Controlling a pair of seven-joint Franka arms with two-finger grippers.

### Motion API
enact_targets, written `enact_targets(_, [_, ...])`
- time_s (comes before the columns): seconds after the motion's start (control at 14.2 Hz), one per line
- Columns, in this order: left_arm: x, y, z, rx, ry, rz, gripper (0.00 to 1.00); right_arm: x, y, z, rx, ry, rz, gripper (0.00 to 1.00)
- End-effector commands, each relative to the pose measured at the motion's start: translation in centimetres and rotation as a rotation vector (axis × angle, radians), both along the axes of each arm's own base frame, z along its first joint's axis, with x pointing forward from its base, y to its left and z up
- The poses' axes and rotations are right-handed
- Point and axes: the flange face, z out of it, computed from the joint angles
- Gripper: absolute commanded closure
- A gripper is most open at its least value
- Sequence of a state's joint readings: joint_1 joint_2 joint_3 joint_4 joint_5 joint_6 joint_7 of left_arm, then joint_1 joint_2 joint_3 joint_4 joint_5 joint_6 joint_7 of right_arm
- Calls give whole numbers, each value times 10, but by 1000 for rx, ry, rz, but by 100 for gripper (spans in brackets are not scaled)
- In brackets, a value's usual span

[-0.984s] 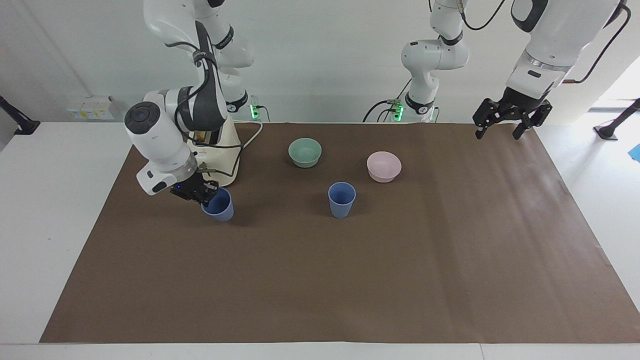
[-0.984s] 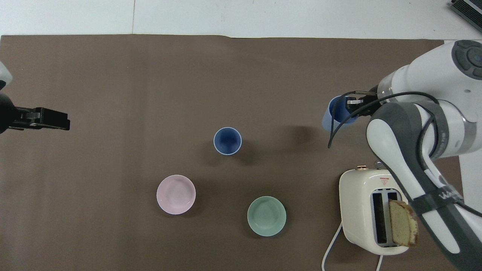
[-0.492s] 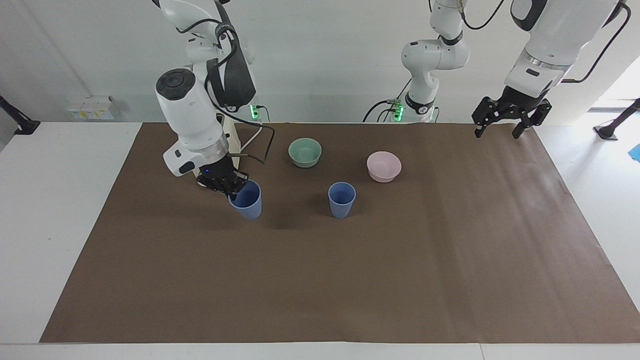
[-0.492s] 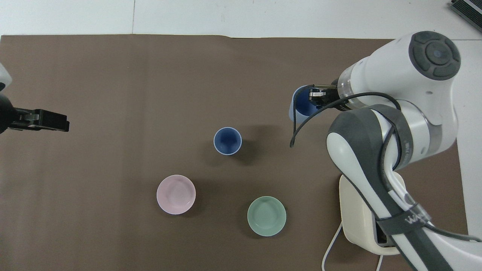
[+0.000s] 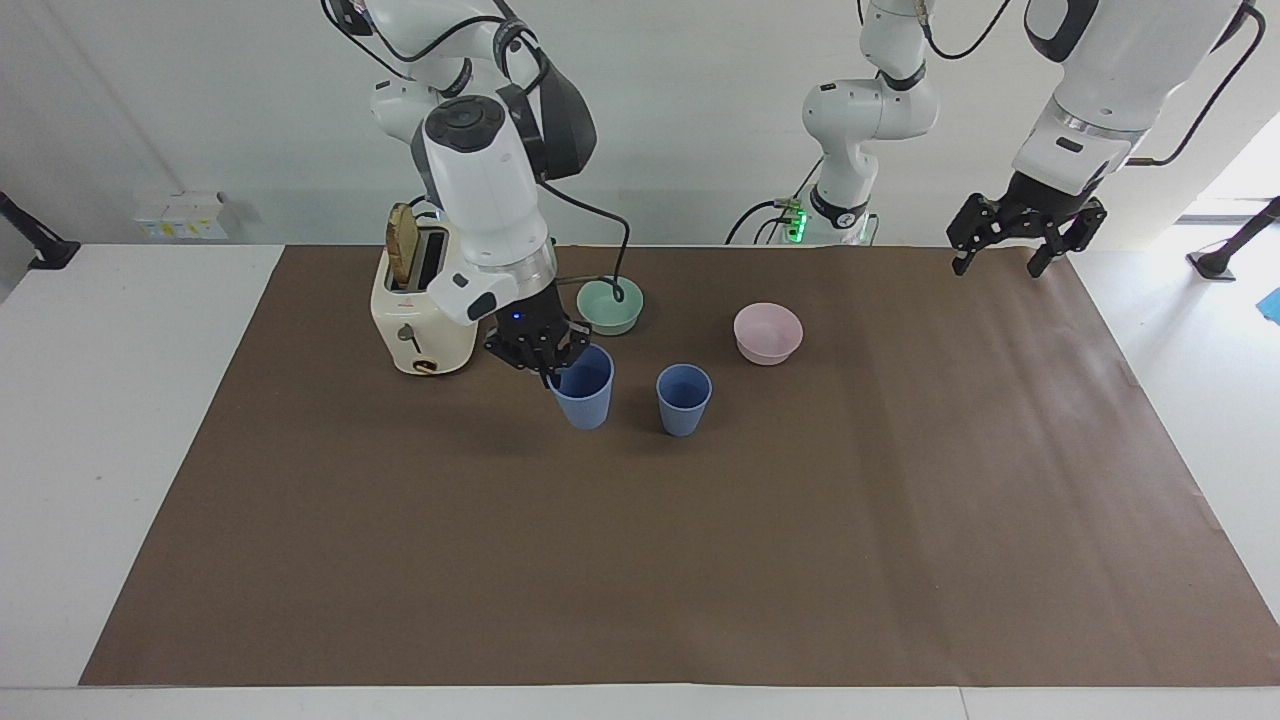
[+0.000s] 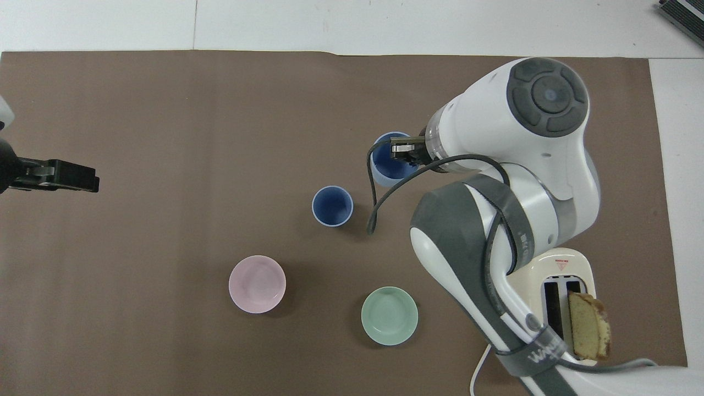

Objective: Stack blue cups with both arms
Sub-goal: 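Carry the blue cup with the right gripper over the placed cup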

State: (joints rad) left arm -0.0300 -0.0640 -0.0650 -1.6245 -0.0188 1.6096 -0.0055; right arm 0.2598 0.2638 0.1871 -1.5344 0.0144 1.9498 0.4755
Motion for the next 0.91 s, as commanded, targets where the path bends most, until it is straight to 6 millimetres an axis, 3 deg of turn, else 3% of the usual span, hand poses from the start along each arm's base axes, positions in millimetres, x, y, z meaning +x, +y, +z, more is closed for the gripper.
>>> enact_targets(0.0, [-5,5,5,-7,8,-8,0,-5,29,13,13,-18,-9,100])
enact_targets(0.14, [-5,5,5,-7,8,-8,0,-10,54,10,25,-17,-23,100])
enact_targets(0.28, [-5,5,5,-7,8,-8,0,-14,87,-7,14,-5,-32,100])
enact_targets(0.84, [-5,5,5,-7,8,-8,0,-12,96,-39,-18,27,-32,100])
